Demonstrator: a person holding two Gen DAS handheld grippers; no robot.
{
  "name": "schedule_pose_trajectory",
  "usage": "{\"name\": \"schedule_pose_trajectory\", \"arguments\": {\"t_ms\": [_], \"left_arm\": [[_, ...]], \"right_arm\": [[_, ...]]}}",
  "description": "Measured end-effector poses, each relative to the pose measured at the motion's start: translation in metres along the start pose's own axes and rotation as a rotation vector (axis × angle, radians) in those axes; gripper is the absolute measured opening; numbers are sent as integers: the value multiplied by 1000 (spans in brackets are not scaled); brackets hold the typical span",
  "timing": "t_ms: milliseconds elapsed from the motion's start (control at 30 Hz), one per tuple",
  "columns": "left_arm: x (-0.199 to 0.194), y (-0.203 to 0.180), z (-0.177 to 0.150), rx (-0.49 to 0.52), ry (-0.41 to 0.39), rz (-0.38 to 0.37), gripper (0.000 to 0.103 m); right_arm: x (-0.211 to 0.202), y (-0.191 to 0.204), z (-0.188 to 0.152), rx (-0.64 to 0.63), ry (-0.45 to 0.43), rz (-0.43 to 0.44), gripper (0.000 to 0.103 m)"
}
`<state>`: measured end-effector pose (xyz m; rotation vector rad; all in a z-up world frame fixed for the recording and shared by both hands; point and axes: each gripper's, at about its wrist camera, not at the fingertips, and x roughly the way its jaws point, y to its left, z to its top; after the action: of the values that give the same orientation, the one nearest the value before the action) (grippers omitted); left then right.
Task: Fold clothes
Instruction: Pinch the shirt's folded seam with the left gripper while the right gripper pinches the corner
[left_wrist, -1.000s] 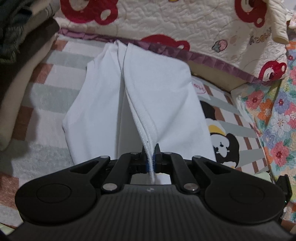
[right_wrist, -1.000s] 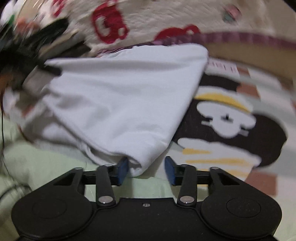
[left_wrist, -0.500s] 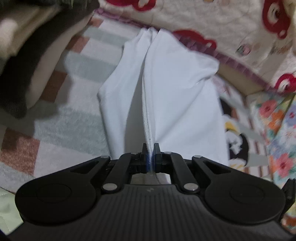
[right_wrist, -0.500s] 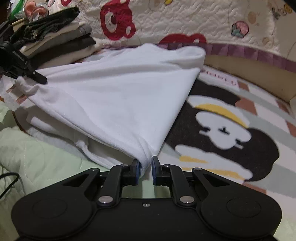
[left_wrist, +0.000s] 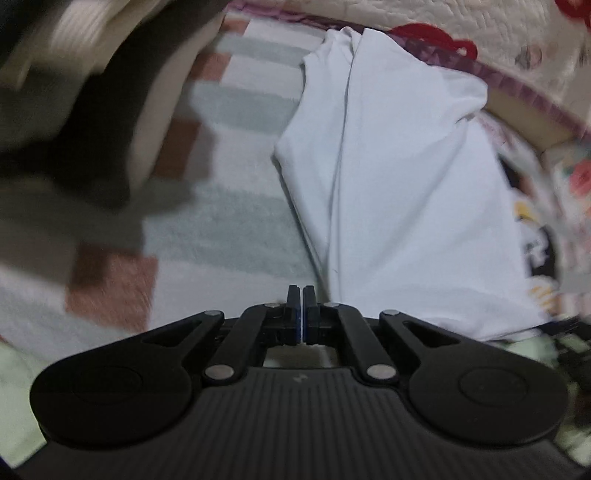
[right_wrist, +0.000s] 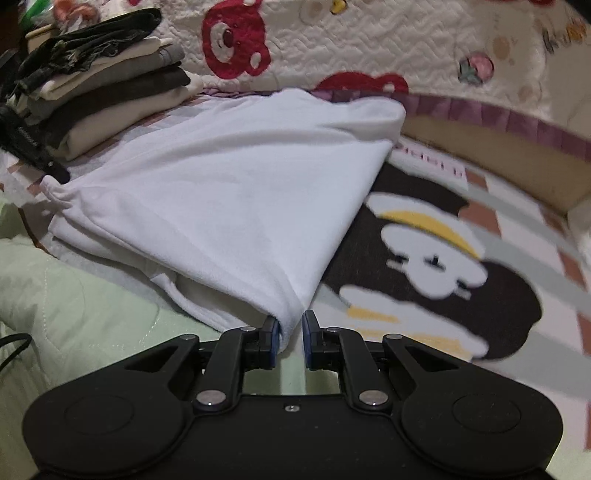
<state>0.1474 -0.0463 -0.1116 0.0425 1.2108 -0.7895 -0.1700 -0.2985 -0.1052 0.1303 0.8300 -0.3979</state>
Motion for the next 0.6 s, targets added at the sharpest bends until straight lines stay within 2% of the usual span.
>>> {"name": "schedule_pose_trajectory", "arguments": {"t_ms": [67,133,200,233,300,400,533,600], "left_arm": [[-9,5,-1,-63,-4,-77,4],[-13,7,-1,-112,-10,-146,12],[-13,6,-3,-154,-12,-201,37],[-12,5,-3,-173,-12,-226,40],[-3,-1,-4,-176,1,-224,48],[17,-13,-3,-163,47,-200,50],[26,-26,-7,-100,59,-161,50],[28,-29,-10,-84,60,-144,46]], "right_arm": [[1,-2,-2,28,5,13,13],[2,-4,-3,54,7,25,13],[2,-6,-3,77,7,36,13],[2,-7,-4,89,6,42,13],[2,-7,-4,94,6,45,13],[3,-7,-3,95,6,46,13],[3,-9,-3,100,5,52,14],[2,-9,-3,95,3,51,14]]}}
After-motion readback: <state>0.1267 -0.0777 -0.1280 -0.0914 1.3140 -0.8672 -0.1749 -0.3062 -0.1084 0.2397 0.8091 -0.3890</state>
